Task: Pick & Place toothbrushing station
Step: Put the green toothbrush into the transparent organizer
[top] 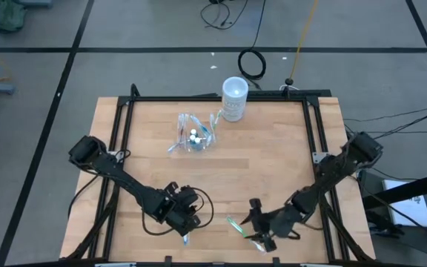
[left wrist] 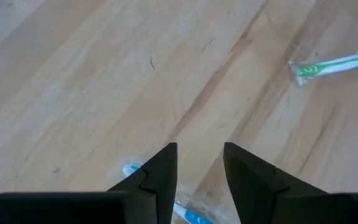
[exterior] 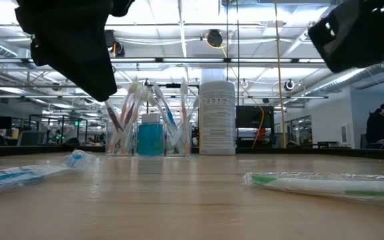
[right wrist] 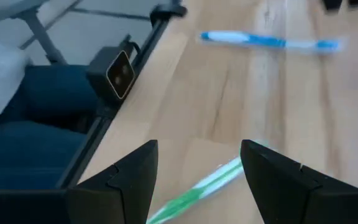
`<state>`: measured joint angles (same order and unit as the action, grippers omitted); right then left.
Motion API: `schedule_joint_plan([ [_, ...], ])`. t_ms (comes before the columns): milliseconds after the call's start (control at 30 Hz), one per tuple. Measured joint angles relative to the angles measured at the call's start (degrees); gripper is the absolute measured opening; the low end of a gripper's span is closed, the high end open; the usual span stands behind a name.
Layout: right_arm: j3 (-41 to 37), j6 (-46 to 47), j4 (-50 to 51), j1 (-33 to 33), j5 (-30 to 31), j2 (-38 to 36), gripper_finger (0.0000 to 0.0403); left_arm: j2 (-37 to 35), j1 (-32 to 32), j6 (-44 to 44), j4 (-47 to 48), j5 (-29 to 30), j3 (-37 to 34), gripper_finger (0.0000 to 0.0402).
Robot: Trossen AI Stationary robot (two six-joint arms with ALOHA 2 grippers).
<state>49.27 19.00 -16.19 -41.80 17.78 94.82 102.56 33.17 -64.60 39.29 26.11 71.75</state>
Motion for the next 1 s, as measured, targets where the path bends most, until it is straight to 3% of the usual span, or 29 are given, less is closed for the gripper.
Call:
schedule_joint_plan([
  [167,8.1,10.7,14.7,0.2,-8.7,5.9,0.0221,0.0,0.0,1.2,0.0,-0.1,0.0,0.0136],
  [333,15.9,22.9,32.2,1.4,-12.1,11.4,0.0221,0.0,0.0,4.0,0.0,-0.1,0.0,0.0136],
  [667,17.8,29.3,34.9,1.3,-13.0,13.6,0.0218,0.0,0.0,10.9,0.2,-0.2,0.0,0.0136],
  [800,17.8,28.2,35.3,1.4,-13.1,13.7,0.0186,0.0,-0.1,14.3,0.2,-0.2,0.0,0.0136],
  [1000,17.5,27.0,35.2,2.6,-12.4,13.0,0.0089,0.0,-0.5,17.7,0.2,-0.3,0.0,0.0136],
])
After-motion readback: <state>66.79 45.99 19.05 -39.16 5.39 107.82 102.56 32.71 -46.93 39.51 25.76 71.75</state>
